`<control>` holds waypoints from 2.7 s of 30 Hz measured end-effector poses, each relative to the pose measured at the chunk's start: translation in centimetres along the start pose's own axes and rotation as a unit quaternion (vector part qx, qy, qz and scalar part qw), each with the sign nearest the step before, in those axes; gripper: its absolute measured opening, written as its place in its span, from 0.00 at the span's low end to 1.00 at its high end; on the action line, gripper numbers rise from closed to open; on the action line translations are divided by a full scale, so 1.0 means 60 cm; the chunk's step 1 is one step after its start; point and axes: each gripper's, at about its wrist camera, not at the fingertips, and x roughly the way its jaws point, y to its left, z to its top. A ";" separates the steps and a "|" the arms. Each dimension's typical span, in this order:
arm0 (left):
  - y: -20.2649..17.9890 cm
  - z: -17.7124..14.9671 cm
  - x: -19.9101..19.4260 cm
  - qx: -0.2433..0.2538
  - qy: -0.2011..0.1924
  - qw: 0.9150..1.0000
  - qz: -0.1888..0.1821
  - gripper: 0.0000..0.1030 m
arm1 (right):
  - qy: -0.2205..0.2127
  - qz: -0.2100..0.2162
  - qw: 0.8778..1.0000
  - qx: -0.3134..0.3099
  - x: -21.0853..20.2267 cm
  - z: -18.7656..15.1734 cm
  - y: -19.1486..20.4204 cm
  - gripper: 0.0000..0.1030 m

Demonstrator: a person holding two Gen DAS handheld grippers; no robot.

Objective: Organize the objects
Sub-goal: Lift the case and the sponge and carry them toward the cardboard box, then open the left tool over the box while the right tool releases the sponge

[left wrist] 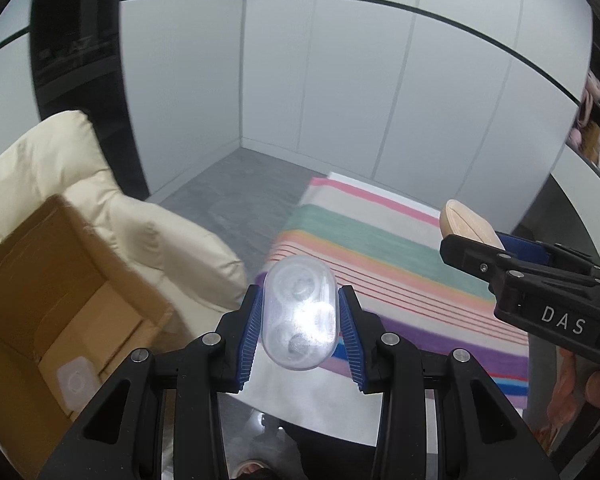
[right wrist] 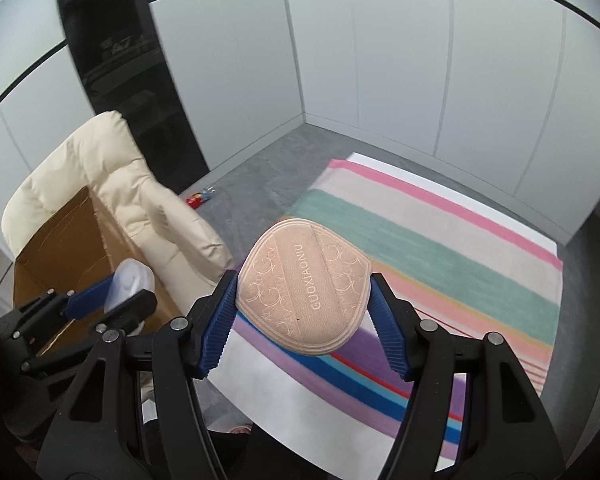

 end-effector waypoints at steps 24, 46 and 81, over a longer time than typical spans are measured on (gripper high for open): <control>0.159 -0.012 -0.080 -0.063 -0.039 0.994 0.081 0.38 | -0.020 0.057 0.994 -0.090 0.003 0.040 0.176 0.65; 0.306 -0.080 -0.123 -0.132 -0.012 0.980 0.148 0.38 | -0.018 0.100 0.979 -0.175 0.037 0.036 0.373 0.65; 0.394 -0.141 -0.172 -0.142 -0.021 0.963 0.228 1.00 | 0.032 0.128 0.969 -0.209 0.092 -0.016 0.509 0.88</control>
